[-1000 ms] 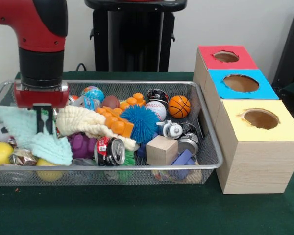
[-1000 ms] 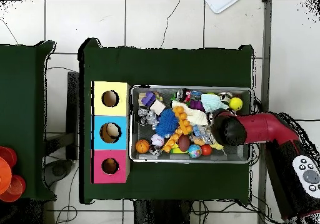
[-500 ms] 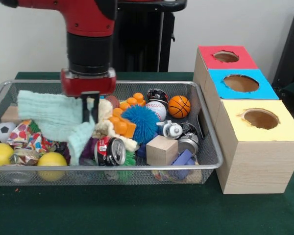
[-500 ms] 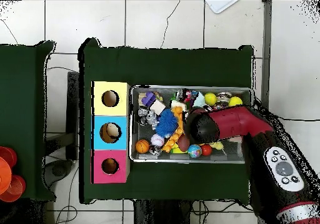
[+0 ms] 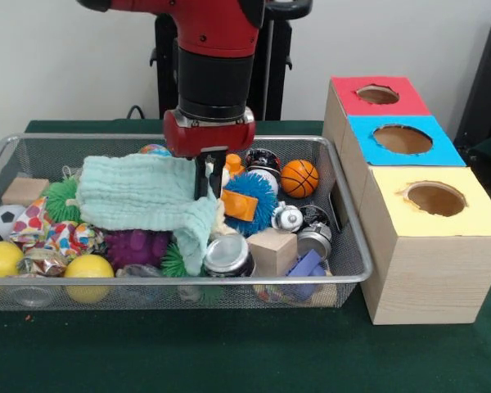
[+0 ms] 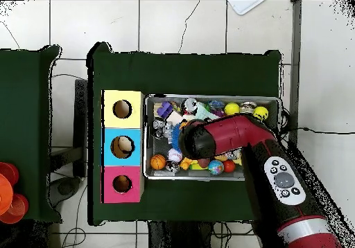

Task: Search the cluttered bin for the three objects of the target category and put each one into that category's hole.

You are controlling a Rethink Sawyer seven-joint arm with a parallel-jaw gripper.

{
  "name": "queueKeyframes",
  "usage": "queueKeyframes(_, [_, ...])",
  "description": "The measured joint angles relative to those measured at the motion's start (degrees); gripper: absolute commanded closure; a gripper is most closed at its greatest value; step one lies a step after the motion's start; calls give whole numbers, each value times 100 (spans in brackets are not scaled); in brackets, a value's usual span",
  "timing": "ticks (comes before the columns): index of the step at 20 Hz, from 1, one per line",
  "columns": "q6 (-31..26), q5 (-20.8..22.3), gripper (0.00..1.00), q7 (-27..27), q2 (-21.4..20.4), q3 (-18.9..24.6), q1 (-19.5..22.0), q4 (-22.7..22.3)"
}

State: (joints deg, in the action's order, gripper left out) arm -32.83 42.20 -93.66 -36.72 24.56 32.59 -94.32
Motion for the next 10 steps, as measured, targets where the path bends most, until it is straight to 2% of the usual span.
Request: queueKeyframes(10, [1, -318, 100, 0, -88, -405, -126, -6])
